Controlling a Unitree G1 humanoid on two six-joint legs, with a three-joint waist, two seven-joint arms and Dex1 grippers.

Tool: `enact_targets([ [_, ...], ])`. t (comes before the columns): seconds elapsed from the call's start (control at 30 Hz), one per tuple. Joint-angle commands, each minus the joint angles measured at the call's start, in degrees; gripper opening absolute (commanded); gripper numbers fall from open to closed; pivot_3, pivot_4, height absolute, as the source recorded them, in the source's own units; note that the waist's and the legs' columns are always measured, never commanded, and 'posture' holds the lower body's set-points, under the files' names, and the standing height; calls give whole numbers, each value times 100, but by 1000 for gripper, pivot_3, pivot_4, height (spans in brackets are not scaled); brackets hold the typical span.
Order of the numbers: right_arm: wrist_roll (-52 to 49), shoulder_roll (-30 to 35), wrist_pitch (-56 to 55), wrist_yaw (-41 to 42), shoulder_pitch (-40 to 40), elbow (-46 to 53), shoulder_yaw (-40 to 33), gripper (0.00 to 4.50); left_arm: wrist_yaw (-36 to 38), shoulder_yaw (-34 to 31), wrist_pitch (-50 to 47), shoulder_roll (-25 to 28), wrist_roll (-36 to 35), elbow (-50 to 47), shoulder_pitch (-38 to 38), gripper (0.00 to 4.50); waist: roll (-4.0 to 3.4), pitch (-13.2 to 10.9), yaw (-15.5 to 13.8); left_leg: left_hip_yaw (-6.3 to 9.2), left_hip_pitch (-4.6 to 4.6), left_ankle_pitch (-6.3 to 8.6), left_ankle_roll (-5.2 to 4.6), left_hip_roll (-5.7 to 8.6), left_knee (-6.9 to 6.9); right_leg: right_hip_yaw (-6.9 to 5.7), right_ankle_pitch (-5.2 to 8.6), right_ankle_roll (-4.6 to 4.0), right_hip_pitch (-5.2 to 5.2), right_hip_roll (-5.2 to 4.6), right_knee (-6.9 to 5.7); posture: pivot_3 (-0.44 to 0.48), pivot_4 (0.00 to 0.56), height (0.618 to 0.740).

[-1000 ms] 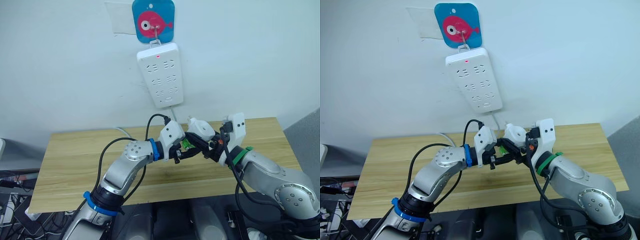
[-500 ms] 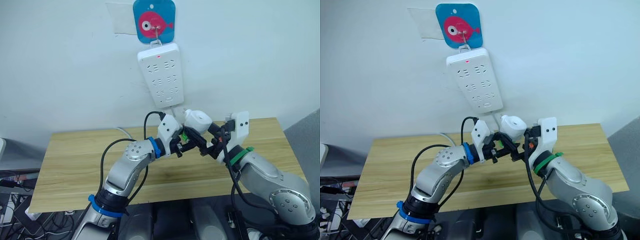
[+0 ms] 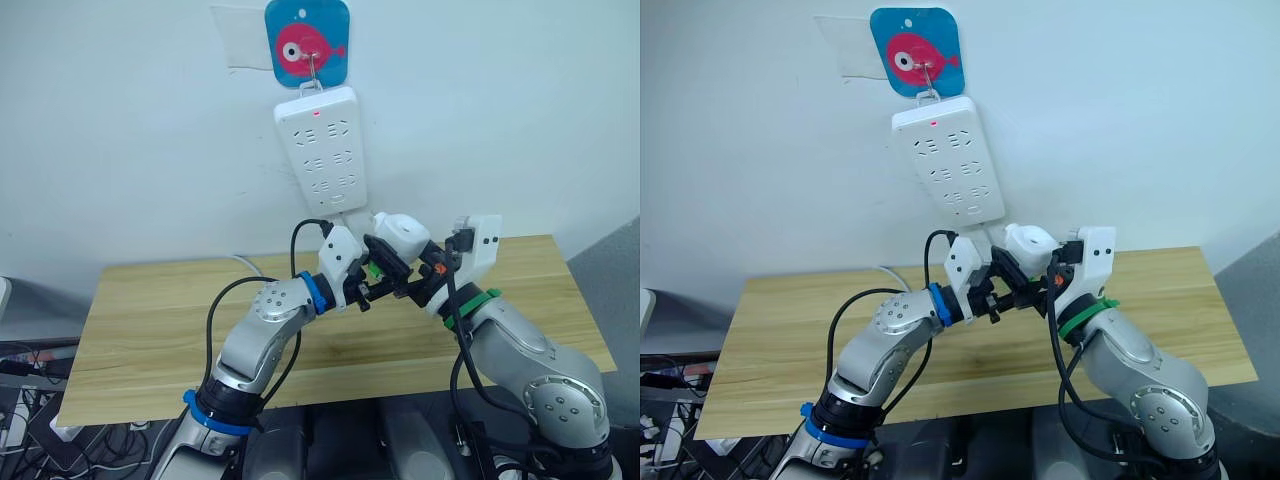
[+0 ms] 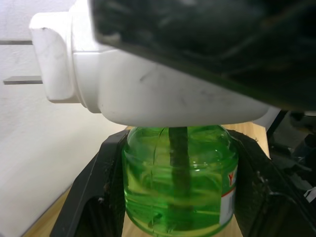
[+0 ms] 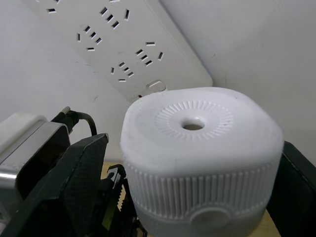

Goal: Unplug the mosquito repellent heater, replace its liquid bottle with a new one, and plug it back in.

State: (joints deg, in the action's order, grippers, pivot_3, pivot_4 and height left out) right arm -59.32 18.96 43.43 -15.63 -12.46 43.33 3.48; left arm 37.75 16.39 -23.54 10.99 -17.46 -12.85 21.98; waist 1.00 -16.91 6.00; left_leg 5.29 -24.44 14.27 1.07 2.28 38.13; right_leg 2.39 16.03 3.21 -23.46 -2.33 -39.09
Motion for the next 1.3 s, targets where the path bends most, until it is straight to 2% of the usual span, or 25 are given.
enact_targets([
  [0.03,94,-28,-65,113,-34,156,-78,4474,108,17,-24,-41,-195,-330,-46,2279,0,0,4,0,0,0,0,0,0,0,0,0,0,0,0,-195,265,740],
  [0.4,190,201,29,383,37,235,-239,4474,235,-34,-191,-11,-395,-390,-27,2279,0,0,11,-1,0,0,0,0,0,0,0,0,0,0,0,-202,268,740],
  [0.57,175,194,35,411,58,233,-293,2974,206,-46,-204,-14,-400,-395,-10,2279,0,0,16,-1,0,0,0,0,0,0,0,0,0,0,-1,-204,270,740],
  [1.0,232,156,20,393,63,275,-279,2995,167,-54,-258,-36,-418,-408,-9,2279,0,0,17,0,0,0,-1,0,0,0,0,0,0,0,0,-205,270,740],
  [1.23,405,200,-10,494,98,265,-252,2995,217,-114,-485,119,-574,-680,-97,4487,-1,1,19,0,0,0,0,0,0,0,0,0,0,0,0,-196,259,740],
  [1.3,563,293,-57,639,166,224,-298,2995,256,-260,-658,363,-693,-945,-216,4500,-1,3,27,0,1,0,0,-1,-1,0,0,0,0,0,0,-189,257,740],
])
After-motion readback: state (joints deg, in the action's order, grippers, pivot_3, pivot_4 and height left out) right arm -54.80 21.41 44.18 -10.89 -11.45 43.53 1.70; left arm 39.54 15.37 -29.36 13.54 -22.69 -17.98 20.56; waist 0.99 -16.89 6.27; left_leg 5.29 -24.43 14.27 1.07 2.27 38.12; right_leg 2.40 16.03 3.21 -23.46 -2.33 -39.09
